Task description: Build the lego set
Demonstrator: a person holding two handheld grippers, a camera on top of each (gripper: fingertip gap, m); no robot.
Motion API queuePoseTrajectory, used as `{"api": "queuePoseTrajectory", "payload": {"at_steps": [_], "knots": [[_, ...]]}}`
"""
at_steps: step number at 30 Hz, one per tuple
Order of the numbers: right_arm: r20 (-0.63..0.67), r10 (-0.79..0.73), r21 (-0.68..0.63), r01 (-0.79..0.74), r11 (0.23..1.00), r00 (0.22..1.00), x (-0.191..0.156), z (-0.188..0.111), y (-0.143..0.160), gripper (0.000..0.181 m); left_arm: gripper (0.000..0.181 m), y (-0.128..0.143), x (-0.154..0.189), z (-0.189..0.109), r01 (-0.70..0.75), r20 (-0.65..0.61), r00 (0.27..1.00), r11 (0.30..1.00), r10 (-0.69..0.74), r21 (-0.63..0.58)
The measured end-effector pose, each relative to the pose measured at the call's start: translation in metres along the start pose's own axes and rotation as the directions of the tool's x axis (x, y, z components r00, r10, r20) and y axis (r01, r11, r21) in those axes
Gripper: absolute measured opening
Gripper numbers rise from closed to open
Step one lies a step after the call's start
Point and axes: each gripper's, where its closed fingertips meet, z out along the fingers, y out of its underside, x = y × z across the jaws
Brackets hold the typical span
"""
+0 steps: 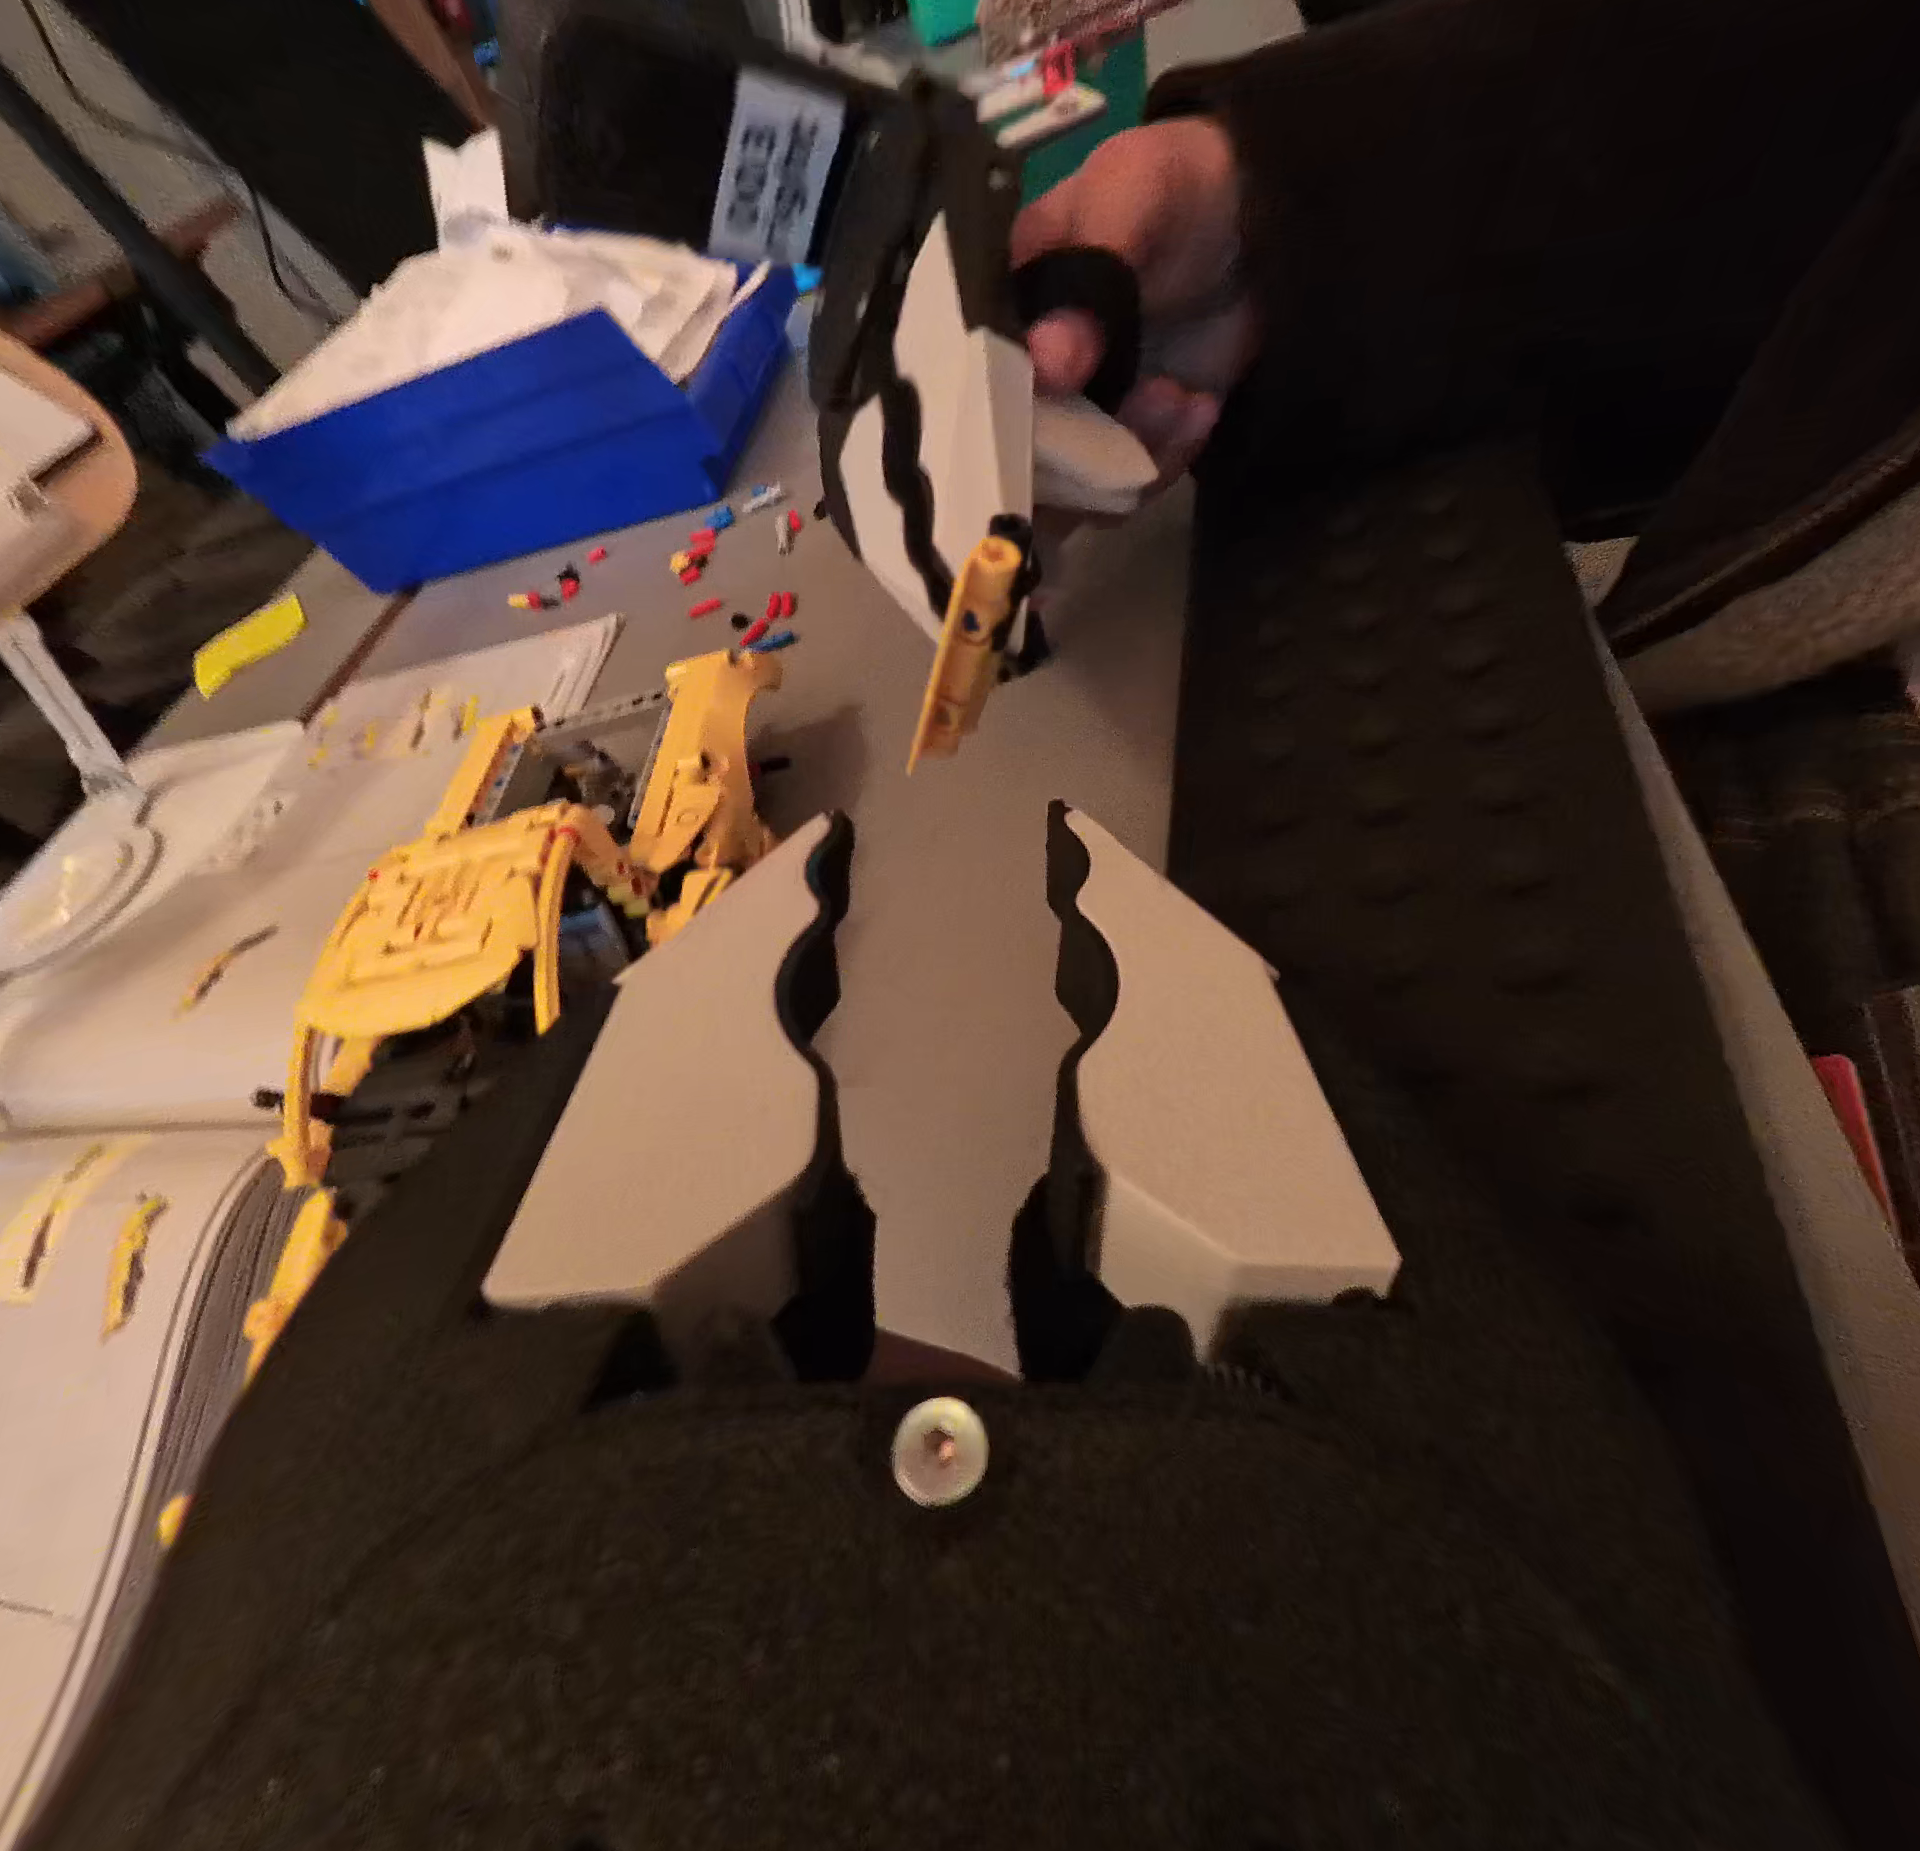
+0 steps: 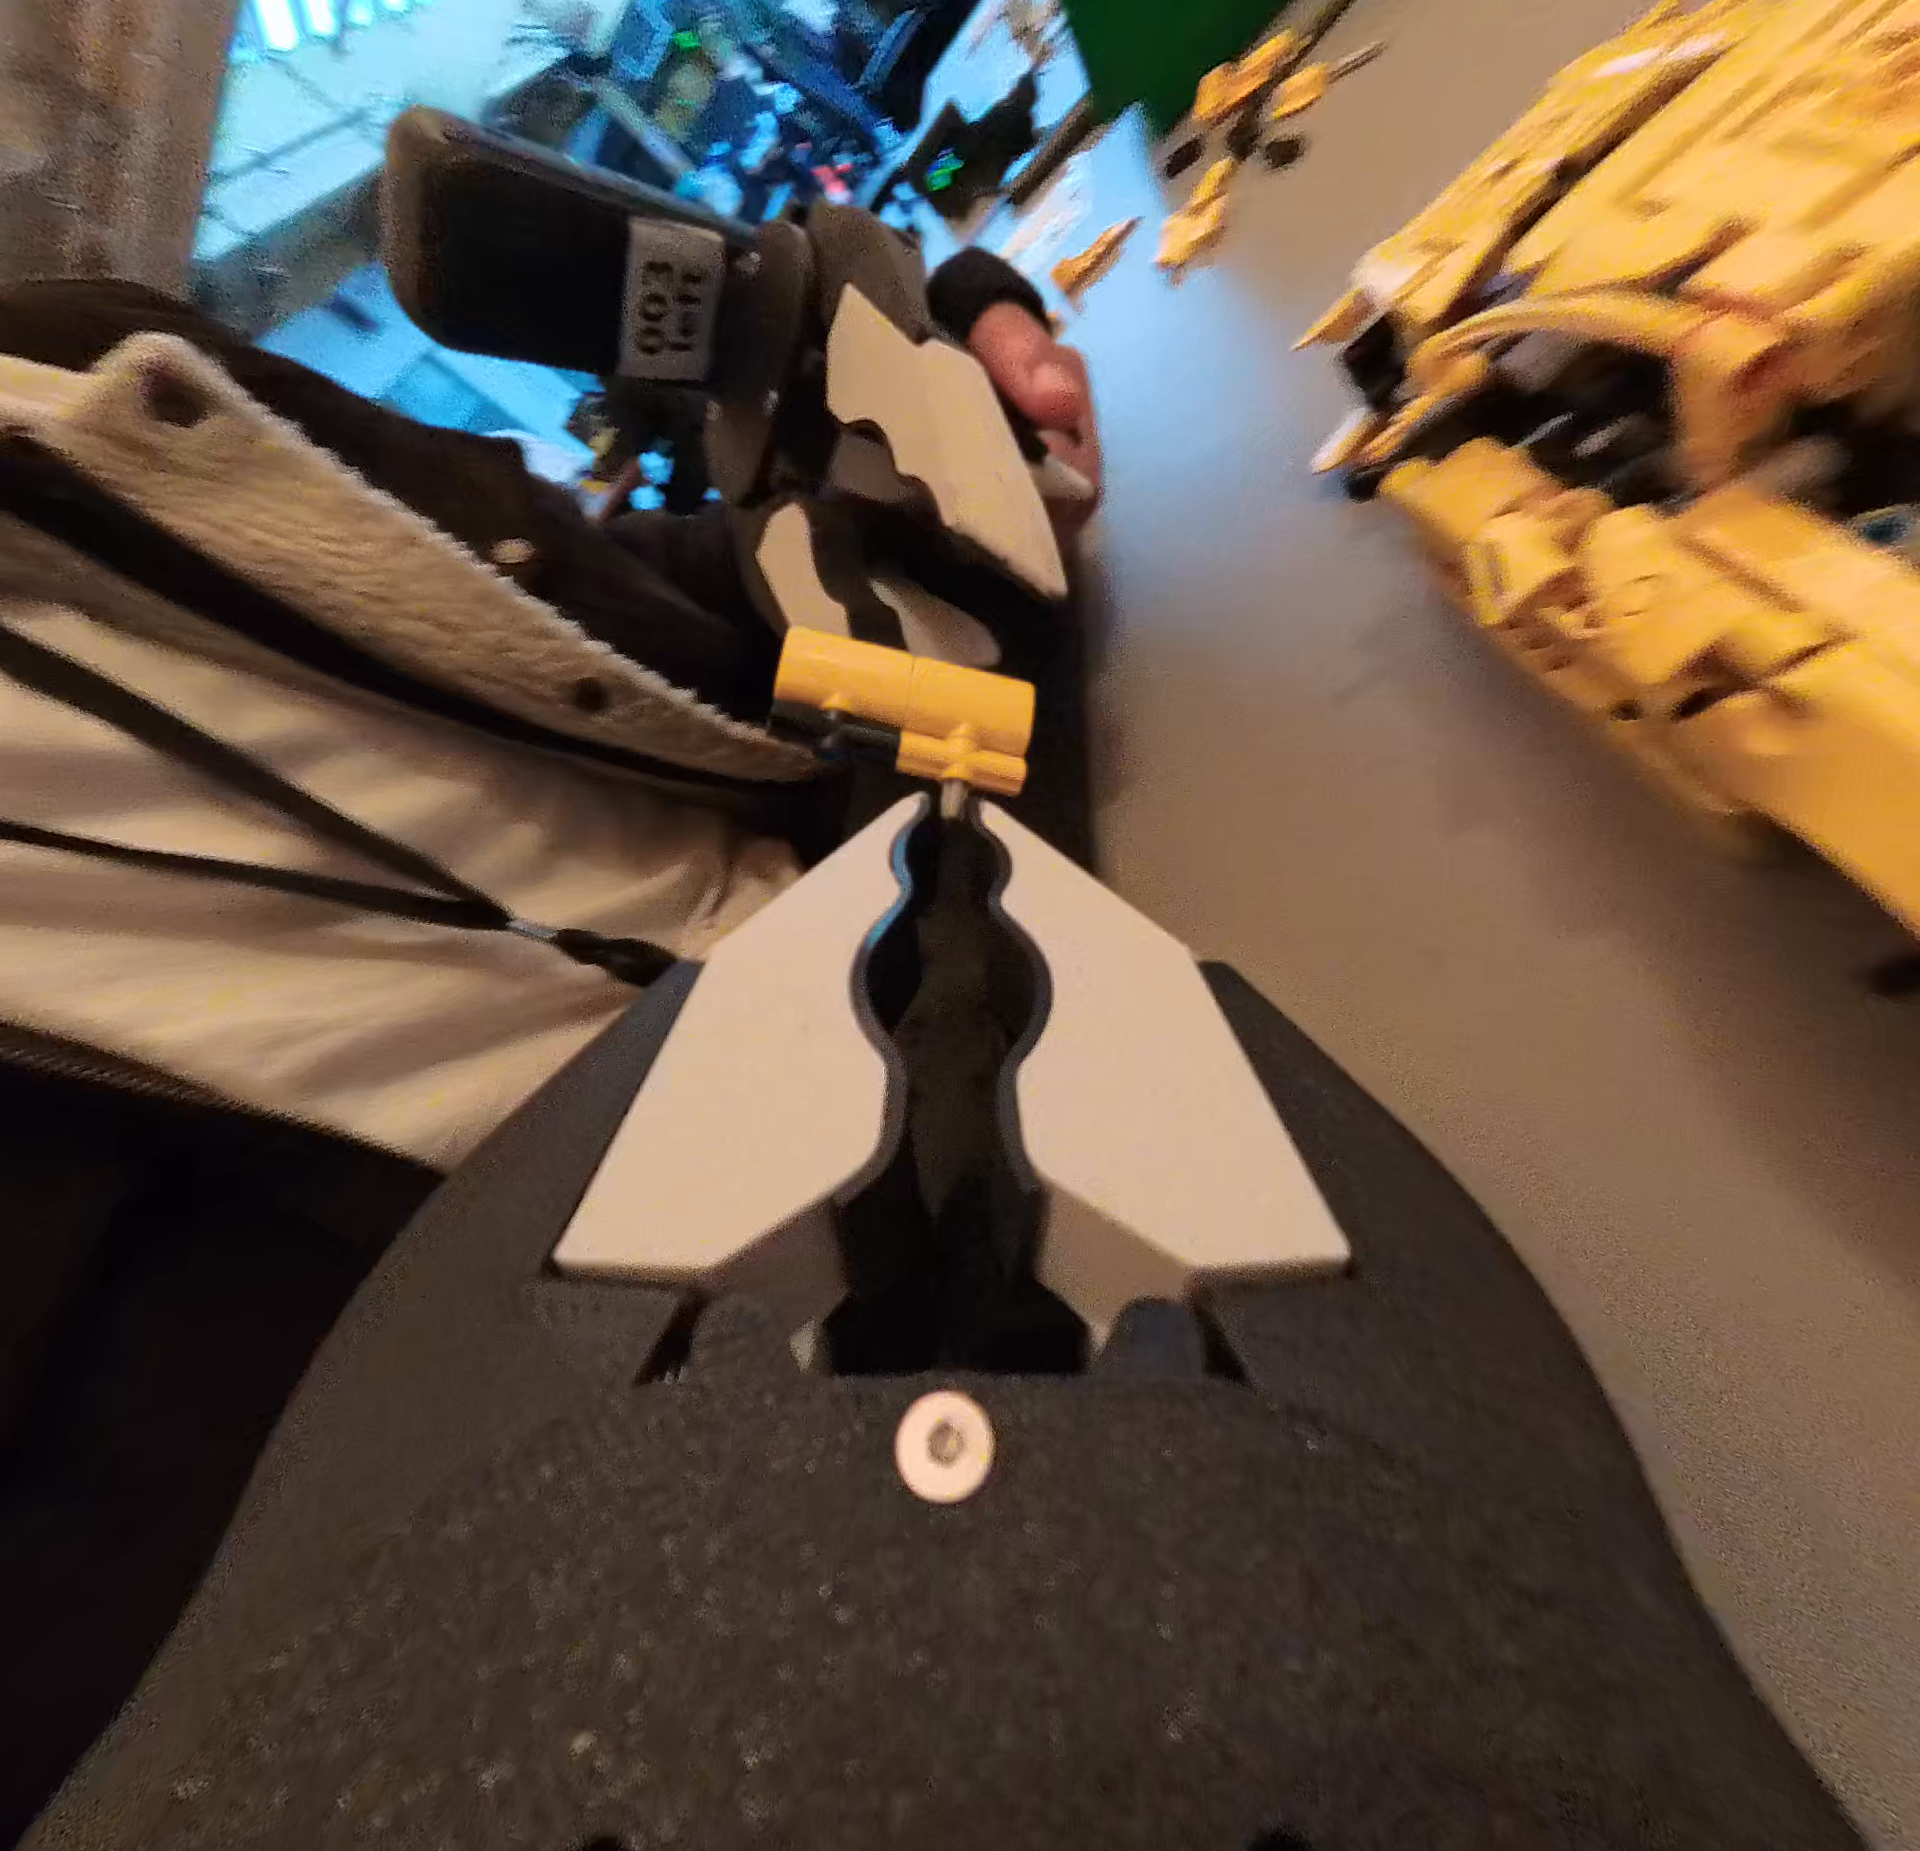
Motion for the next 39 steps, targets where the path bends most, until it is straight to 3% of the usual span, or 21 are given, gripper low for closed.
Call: {"api": "queuePoseTrajectory", "payload": {"at_steps": [3, 11, 16, 19, 24, 28, 31, 39], "knots": [[0.128, 0.040, -0.057, -0.033, 0.998, 0.991, -0.019, 0.009, 0.009, 0.004, 0.037, -0.010, 0.011, 0.000, -0.043, -0.009, 0.999, 0.998, 0.044, 0.052], [0.171, 0.065, -0.145, -0.040, 0.989, 0.983, -0.026, 0.019, 0.024, 0.004, 0.020, -0.018, 0.041, 0.003, -0.024, -0.163, 0.986, 0.996, 0.037, 0.087], [0.197, 0.039, -0.148, -0.009, 0.989, 0.980, -0.034, 0.019, 0.024, 0.004, 0.008, -0.021, 0.047, 0.008, -0.032, -0.184, 0.982, 0.996, 0.048, 0.088], [0.206, 0.009, -0.073, 0.006, 0.997, 0.978, -0.036, 0.016, 0.012, 0.005, 0.007, -0.026, 0.042, 0.006, -0.032, -0.153, 0.987, 0.993, 0.049, 0.112], [0.079, -0.256, 0.167, 0.240, 0.956, 0.963, -0.047, 0.005, -0.029, 0.022, 0.007, -0.059, 0.021, -0.018, 0.224, -0.231, 0.960, 0.932, -0.160, 0.284], [-0.129, -0.486, 0.169, 0.502, 0.848, 0.864, -0.057, 0.010, -0.043, 0.012, 0.006, -0.068, 0.008, -0.032, 0.395, -0.322, 0.901, 0.859, -0.292, 0.326], [-0.189, -0.514, 0.133, 0.540, 0.831, 0.837, -0.056, 0.014, -0.046, 0.013, 0.006, -0.067, 0.007, -0.033, 0.429, -0.348, 0.882, 0.846, -0.317, 0.317], [-0.148, -0.497, 0.143, 0.516, 0.844, 0.855, -0.057, 0.022, -0.045, 0.004, 0.006, -0.064, 0.009, -0.030, 0.424, -0.339, 0.884, 0.856, -0.321, 0.295]]}}
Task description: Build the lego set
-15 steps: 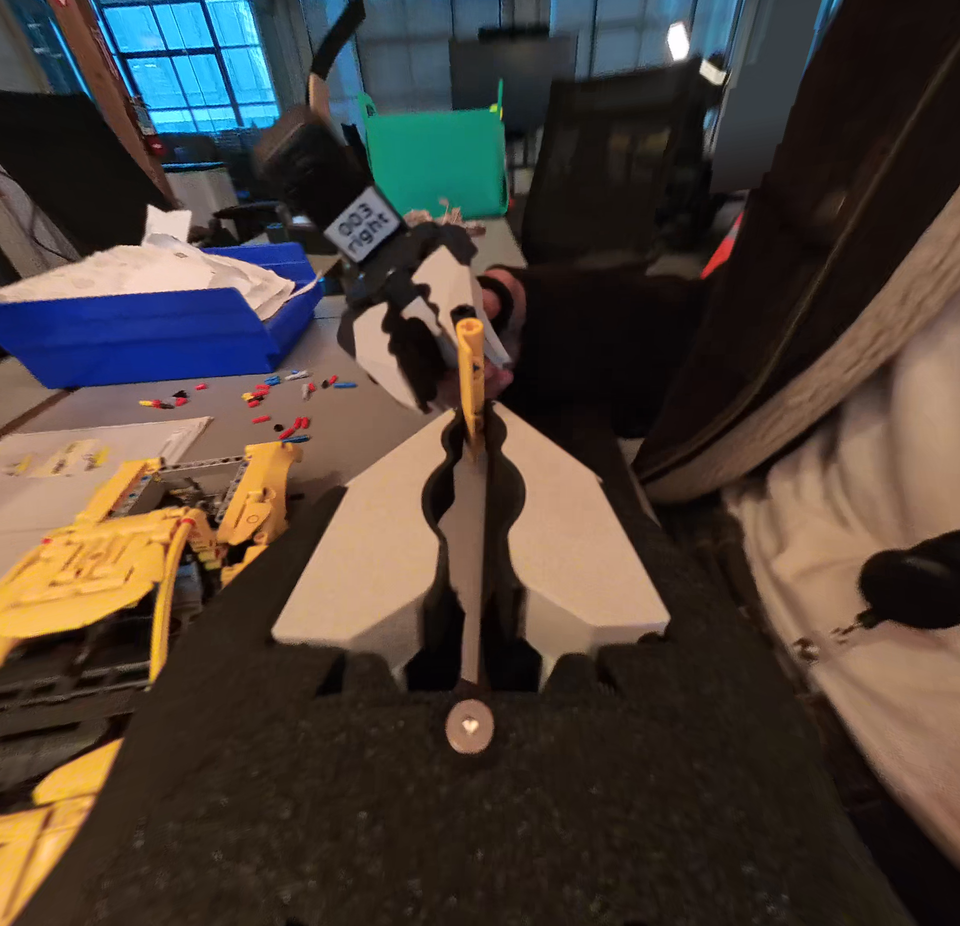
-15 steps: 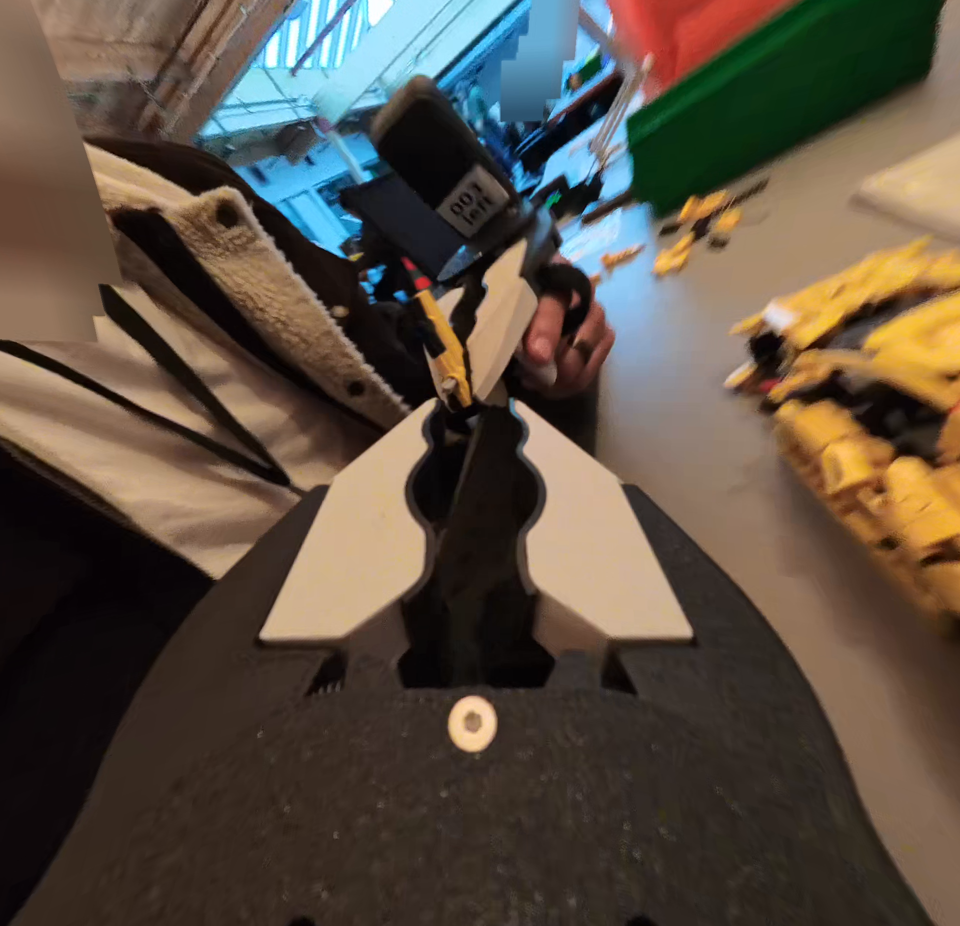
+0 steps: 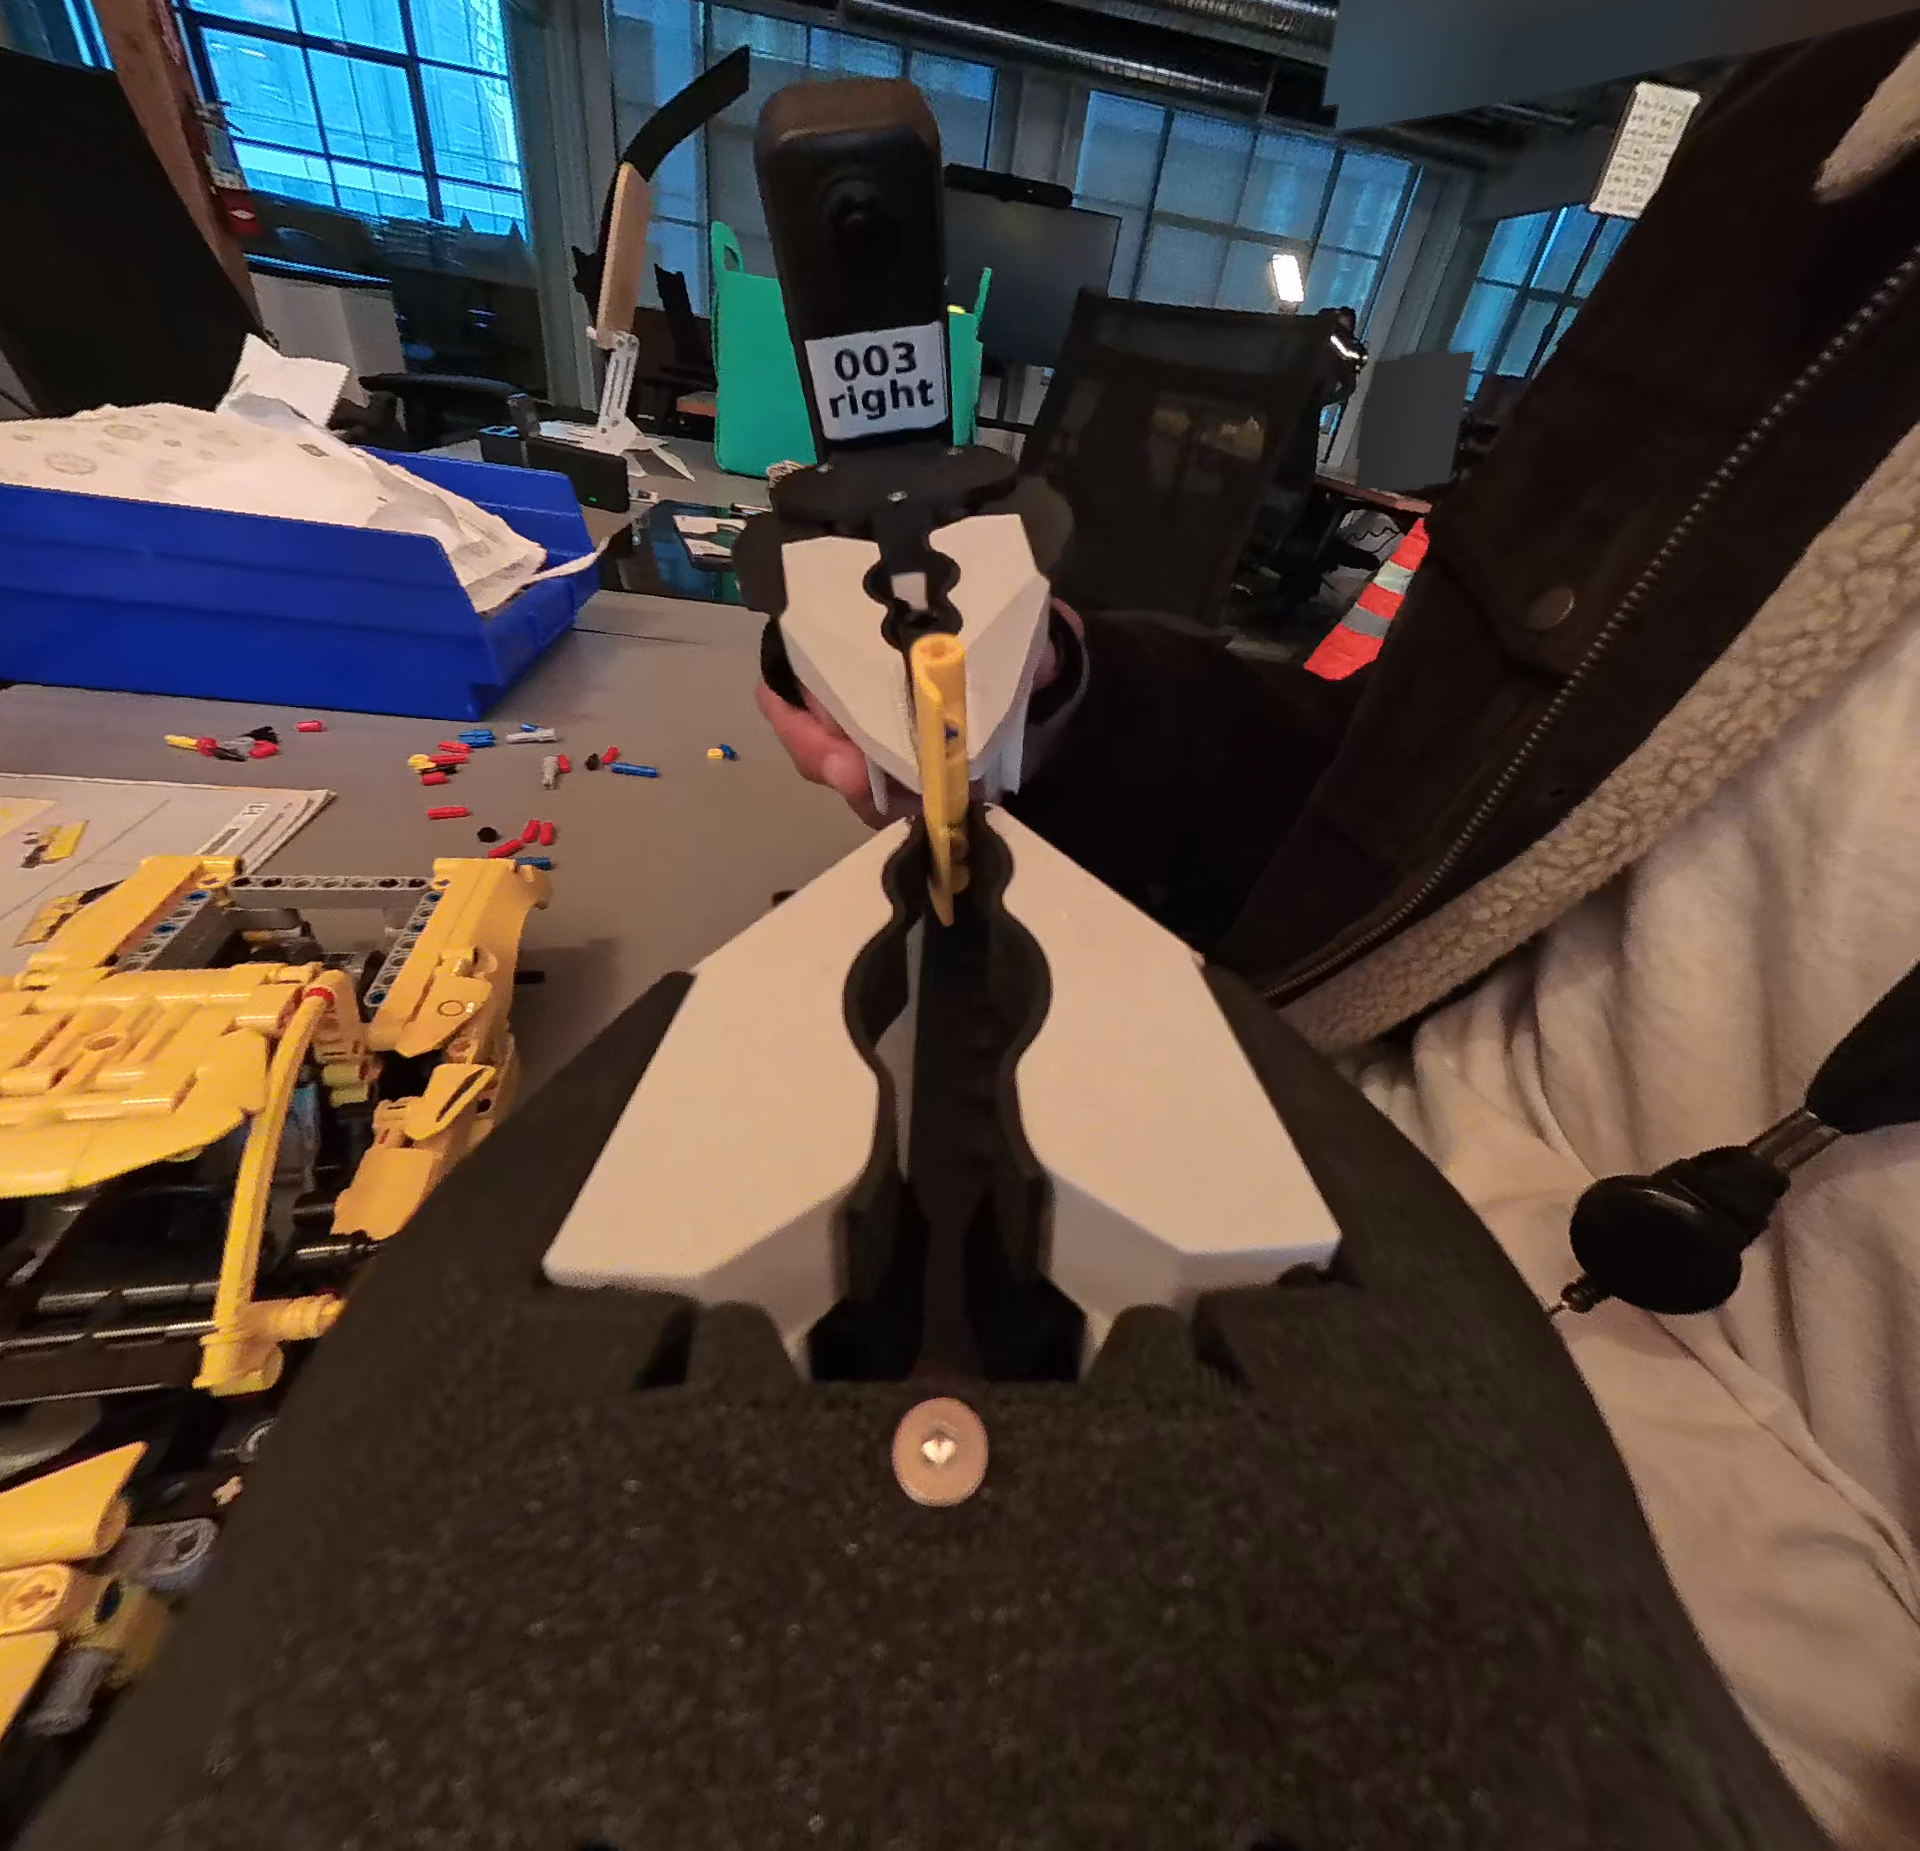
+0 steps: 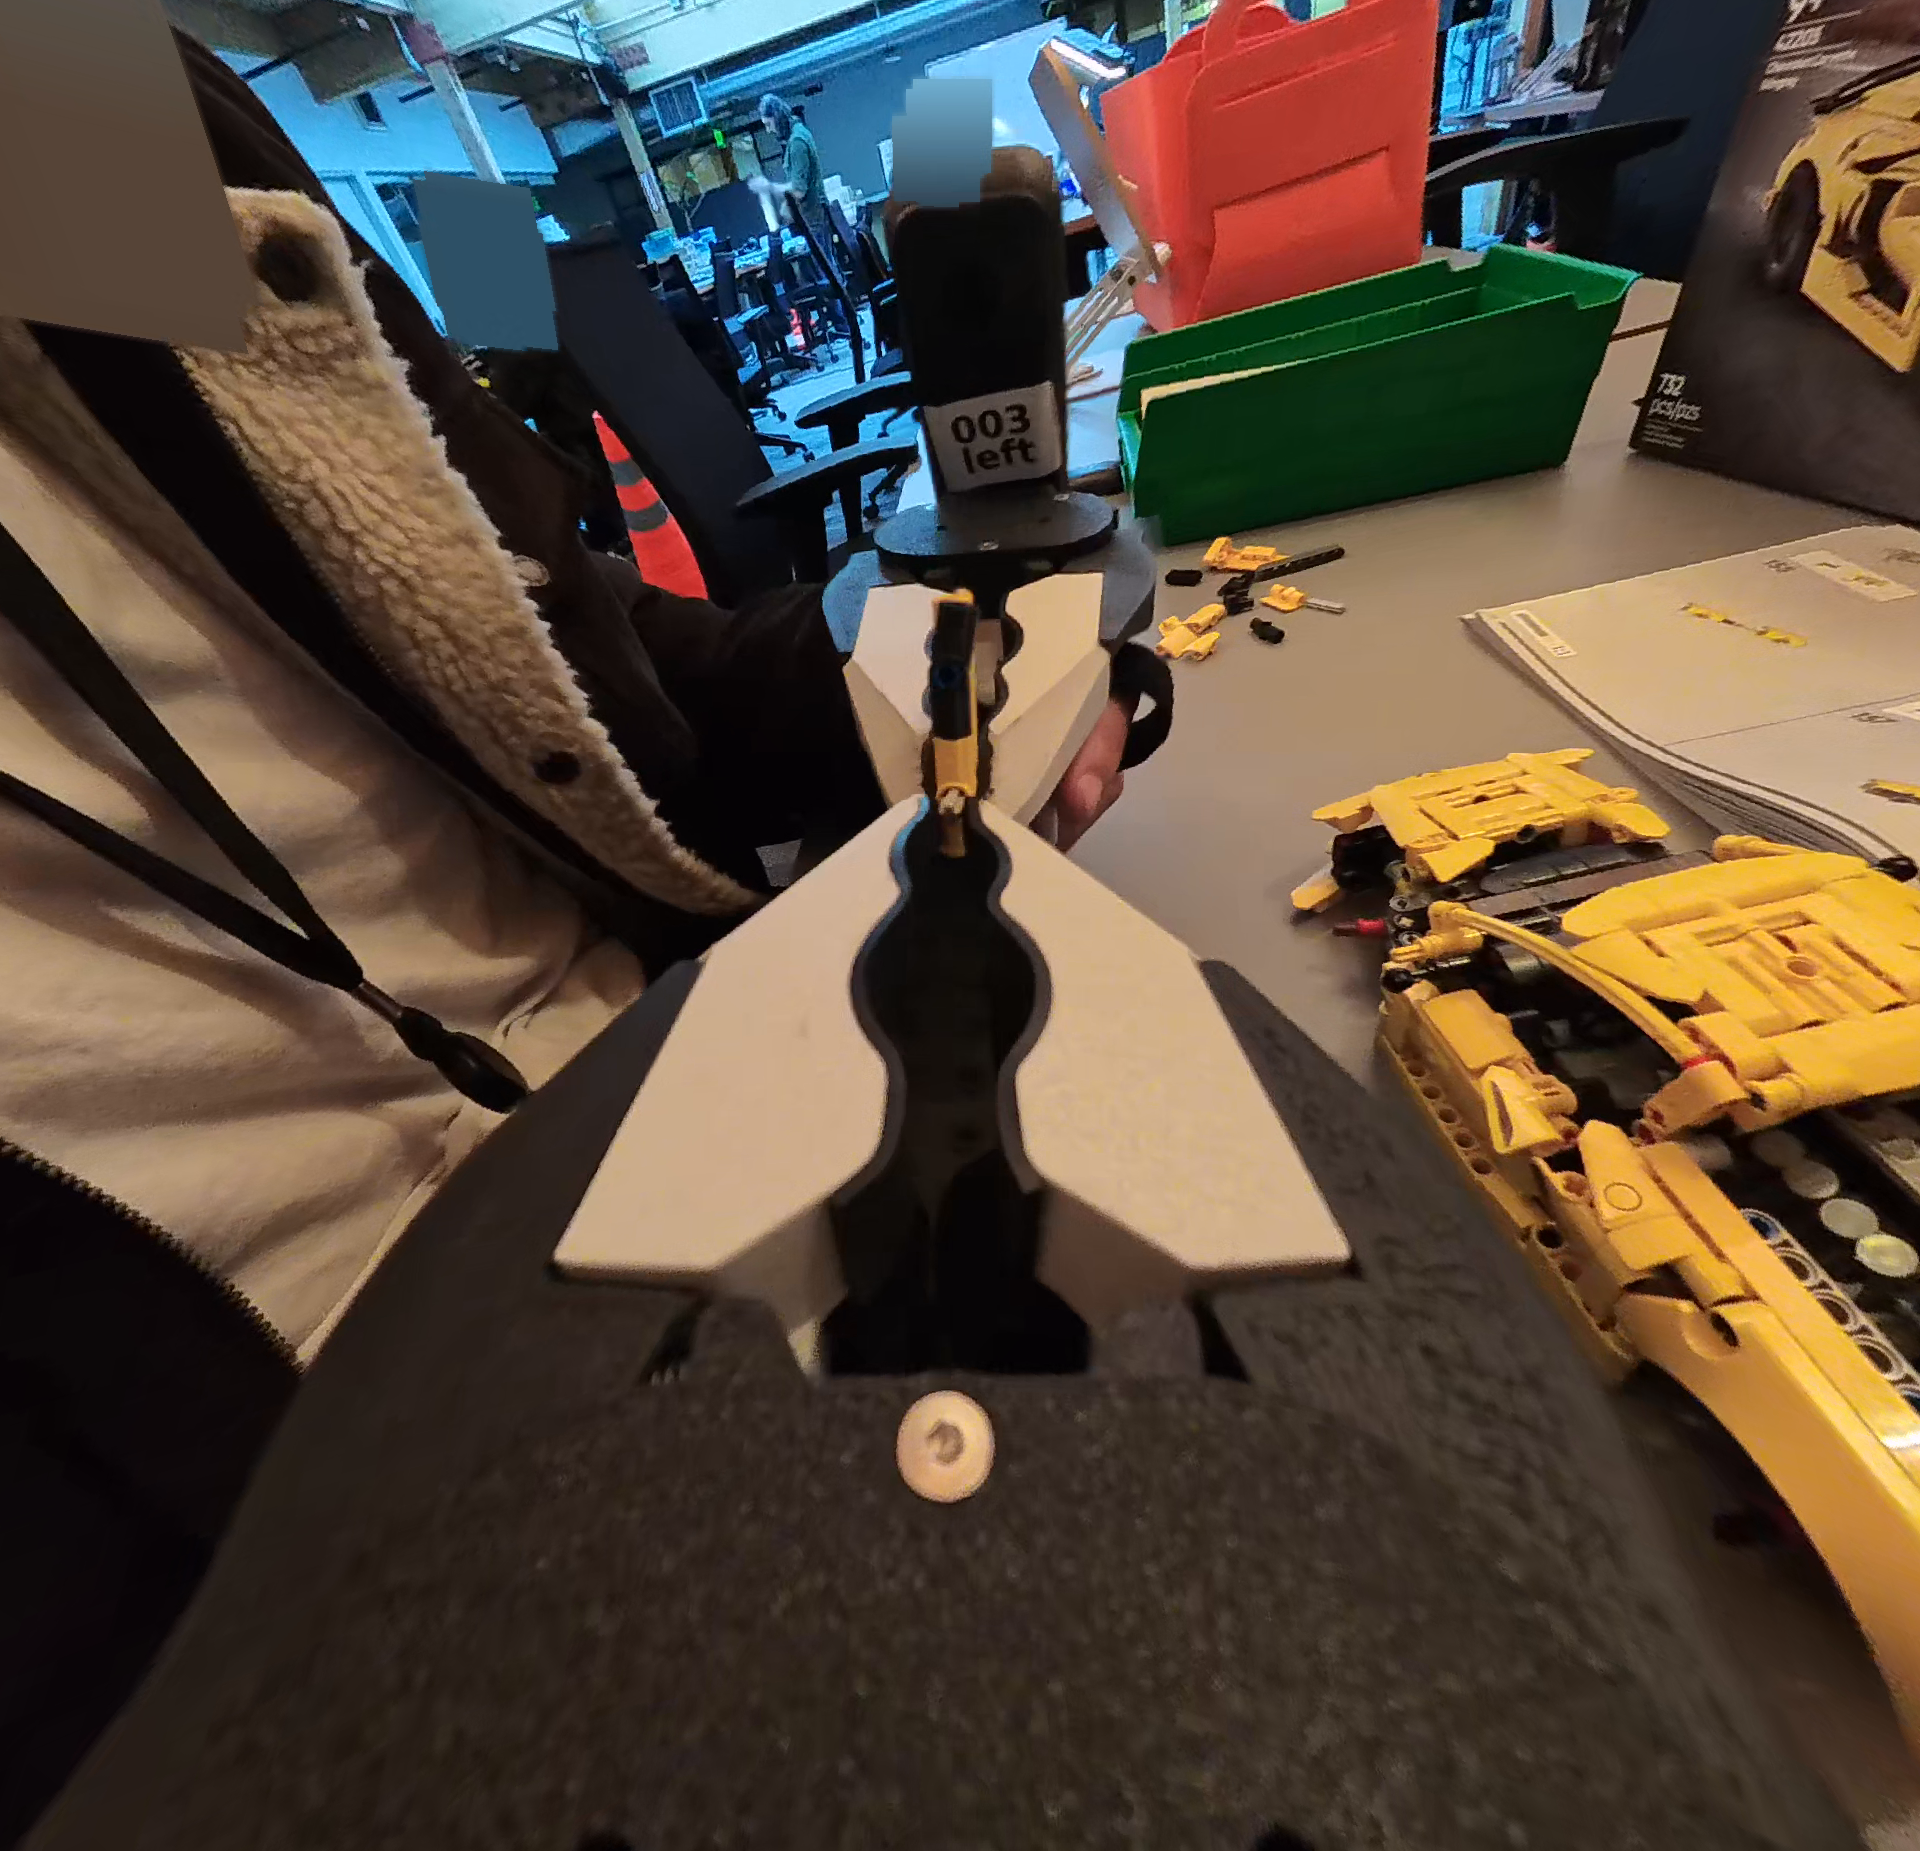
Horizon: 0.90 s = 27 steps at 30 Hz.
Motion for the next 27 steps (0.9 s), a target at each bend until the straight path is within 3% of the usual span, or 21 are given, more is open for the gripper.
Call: {"api": "queuePoseTrajectory", "payload": {"at_steps": [8, 22, 27], "knots": [[0.038, 0.083, 0.083, -0.086, 0.993, 0.996, 0.004, -0.001, -0.008, 0.005, 0.009, -0.018, -0.003, -0.010, 0.034, -0.003, 0.999, 0.994, -0.033, 0.107], [0.020, 0.044, 0.091, -0.046, 0.995, 0.999, 0.003, 0.004, -0.008, 0.005, 0.006, -0.016, -0.003, -0.010, 0.020, 0.001, 1.000, 0.996, -0.020, 0.091], [-0.198, -0.025, 0.044, 0.034, 0.998, 0.980, 0.030, -0.035, -0.012, 0.010, 0.007, -0.017, -0.008, -0.016, 0.030, 0.020, 0.999, 0.994, -0.032, 0.104]]}}
